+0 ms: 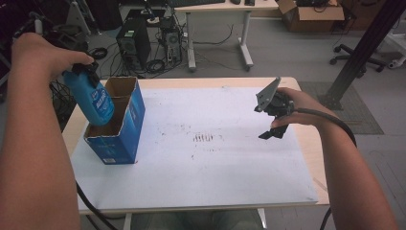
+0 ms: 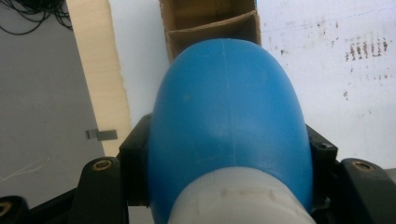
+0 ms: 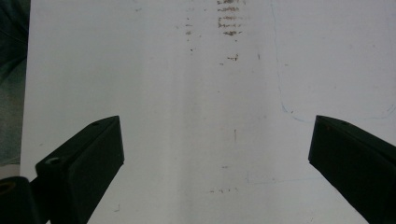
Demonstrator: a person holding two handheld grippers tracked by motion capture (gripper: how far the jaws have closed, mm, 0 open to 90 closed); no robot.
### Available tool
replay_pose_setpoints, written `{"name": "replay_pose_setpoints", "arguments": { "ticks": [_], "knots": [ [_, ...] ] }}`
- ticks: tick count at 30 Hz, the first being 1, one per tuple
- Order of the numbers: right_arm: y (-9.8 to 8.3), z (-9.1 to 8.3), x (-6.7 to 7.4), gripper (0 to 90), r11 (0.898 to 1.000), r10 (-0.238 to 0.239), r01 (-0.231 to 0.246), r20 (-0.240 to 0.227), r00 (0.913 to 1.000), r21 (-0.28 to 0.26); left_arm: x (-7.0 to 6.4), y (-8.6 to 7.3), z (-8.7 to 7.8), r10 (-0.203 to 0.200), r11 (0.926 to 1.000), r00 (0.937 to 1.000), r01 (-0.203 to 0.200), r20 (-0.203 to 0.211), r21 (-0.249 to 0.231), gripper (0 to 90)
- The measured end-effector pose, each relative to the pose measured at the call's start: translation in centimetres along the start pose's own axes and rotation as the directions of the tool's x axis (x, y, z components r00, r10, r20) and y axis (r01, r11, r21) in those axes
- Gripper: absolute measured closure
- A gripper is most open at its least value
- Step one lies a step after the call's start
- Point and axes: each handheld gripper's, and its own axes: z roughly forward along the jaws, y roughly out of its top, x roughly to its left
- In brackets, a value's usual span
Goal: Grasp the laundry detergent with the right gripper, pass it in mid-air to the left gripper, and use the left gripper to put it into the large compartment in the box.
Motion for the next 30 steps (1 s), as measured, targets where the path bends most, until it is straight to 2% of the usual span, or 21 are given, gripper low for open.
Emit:
{"name": "replay_pose_setpoints", "arguments": {
  "ticks": [30],
  "knots": [
    [0.2, 0.2, 0.2, 3.5, 1.000, -0.012, 0.012, 0.008, 0.9999, -0.019, -1.3, -0.2, 7.2, 0.012, 0.9985, 0.9999, -0.012, -0.004, 0.053, 37.9]
  ]
}}
